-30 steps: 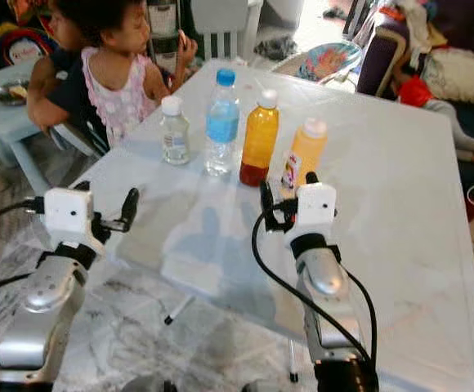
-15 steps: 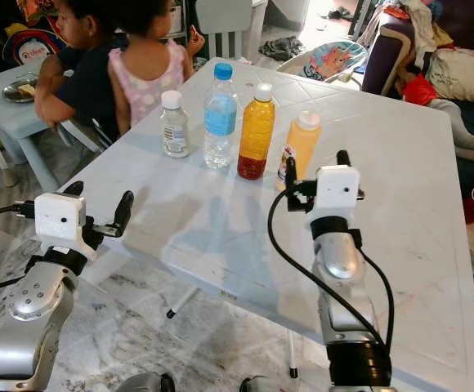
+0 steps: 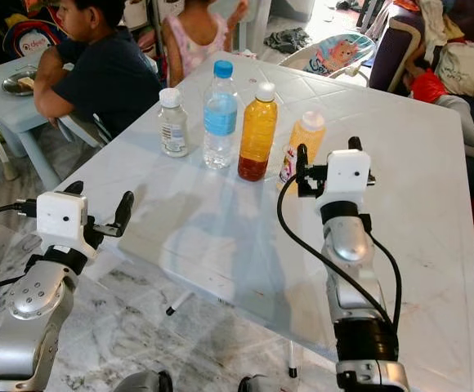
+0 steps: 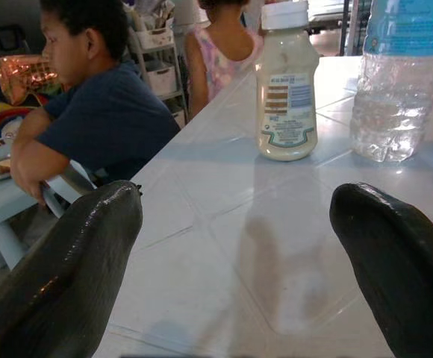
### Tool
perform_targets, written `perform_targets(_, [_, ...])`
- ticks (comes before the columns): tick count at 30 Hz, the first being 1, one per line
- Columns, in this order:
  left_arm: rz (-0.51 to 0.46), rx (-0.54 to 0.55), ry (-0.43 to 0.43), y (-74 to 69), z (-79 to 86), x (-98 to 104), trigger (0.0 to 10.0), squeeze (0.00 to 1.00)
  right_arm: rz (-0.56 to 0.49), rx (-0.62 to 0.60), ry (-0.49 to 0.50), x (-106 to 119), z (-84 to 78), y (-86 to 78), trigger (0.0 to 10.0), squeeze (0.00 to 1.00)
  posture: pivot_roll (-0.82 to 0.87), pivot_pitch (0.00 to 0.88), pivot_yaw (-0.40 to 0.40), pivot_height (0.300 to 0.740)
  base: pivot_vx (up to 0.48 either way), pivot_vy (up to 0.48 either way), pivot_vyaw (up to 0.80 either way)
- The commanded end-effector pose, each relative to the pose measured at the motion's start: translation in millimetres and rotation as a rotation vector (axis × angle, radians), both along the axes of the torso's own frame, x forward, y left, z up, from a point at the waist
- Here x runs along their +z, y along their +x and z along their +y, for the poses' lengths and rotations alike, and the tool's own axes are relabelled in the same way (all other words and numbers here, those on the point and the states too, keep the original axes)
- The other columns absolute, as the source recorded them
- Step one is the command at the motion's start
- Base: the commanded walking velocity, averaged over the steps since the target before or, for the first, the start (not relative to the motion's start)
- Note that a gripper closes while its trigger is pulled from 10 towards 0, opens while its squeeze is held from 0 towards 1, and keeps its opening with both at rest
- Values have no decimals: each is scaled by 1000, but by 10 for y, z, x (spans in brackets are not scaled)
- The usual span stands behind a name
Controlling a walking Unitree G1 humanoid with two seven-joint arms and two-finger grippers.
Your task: Restocking fridge
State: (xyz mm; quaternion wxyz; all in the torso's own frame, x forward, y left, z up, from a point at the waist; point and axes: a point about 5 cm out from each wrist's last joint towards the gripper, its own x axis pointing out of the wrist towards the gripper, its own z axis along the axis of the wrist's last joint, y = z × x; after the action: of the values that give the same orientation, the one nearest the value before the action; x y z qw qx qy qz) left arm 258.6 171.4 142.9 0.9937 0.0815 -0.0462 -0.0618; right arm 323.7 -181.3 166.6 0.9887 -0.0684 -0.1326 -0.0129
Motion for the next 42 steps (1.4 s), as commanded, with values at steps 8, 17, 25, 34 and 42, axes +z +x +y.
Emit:
perform_targets(8, [-16,-19,28,1,-50,27,10000,0,-19,53,-11,54,7,93,10000,0,81,115,-31,740,0,0,0])
perform_targets(17, [-22,-10,44,4,-43,33,10000,0,-13,92,0,61,24,173,10000,0,93,121,-30,740,0,0,0])
perform_targets(25, [-21,-12,50,0,-55,38,10000,0,-2,96,16,79,3,262,10000,0,99,126,-24,740,0,0,0])
perform_targets(34, [-22,-20,53,10,-77,41,10000,0,14,97,27,93,-28,364,10000,0,101,130,-24,740,0,0,0])
perform_targets(42, [-20,-20,46,2,-90,38,10000,0,10,95,28,98,-59,390,0,0,104,131,-24,740,0,0,0])
